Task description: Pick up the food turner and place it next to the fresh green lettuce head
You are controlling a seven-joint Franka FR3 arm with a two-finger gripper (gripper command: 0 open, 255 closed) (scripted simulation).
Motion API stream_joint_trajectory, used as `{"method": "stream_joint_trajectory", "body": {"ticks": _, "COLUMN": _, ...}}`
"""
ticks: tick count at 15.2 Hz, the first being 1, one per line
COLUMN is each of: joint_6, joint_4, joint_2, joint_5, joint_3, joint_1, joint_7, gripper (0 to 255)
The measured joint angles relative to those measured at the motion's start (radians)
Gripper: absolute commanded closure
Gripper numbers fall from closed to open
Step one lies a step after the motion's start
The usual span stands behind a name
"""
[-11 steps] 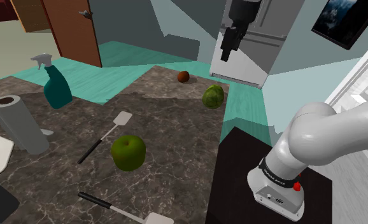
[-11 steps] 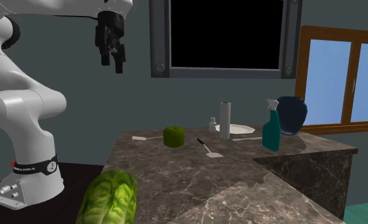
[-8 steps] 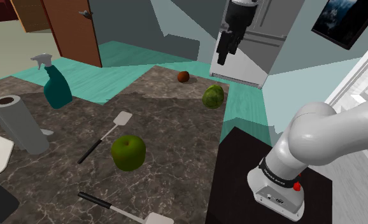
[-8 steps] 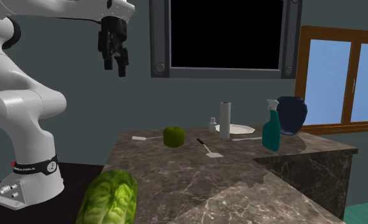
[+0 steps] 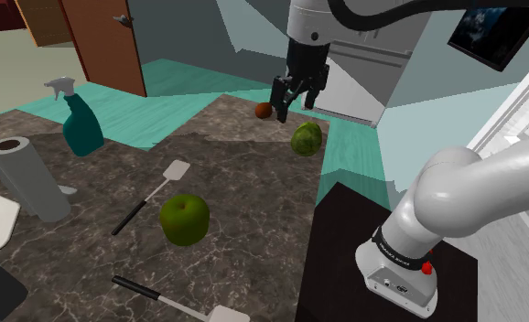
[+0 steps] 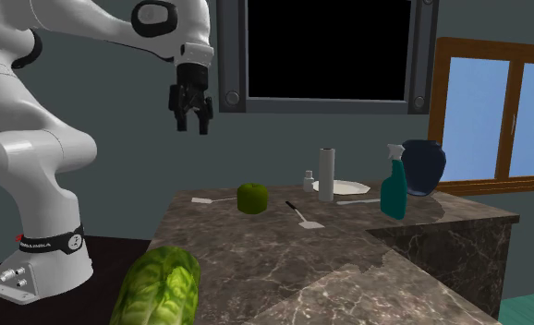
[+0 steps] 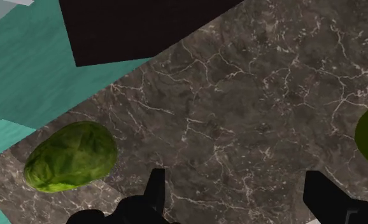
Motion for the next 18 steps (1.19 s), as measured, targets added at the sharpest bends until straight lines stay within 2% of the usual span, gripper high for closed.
{"method": "stream_joint_trajectory", "body": {"ticks": 5, "joint_6": 0.092, "joint_4": 0.008, "joint_2": 0.112, "joint_5": 0.060, "joint_3": 0.107, "joint_1": -0.023, "joint_7": 0.222, "gripper": 0}}
{"method": "stream_joint_trajectory", "body": {"ticks": 10, "joint_6": 0.198, "joint_4": 0.058, "joint_2": 0.274, "joint_5": 0.080, "joint_3": 0.216, "joint_1": -0.061, "joint_7": 0.451, "gripper": 0}}
{"method": "stream_joint_trajectory", "body": {"ticks": 13, "joint_6": 0.256, "joint_4": 0.113, "joint_2": 0.394, "joint_5": 0.064, "joint_3": 0.282, "joint_1": -0.087, "joint_7": 0.602, "gripper": 0}}
{"method": "stream_joint_trajectory", "body": {"ticks": 18, "joint_6": 0.336, "joint_4": 0.231, "joint_2": 0.617, "joint_5": -0.022, "joint_3": 0.363, "joint_1": -0.110, "joint_7": 0.870, "gripper": 0}}
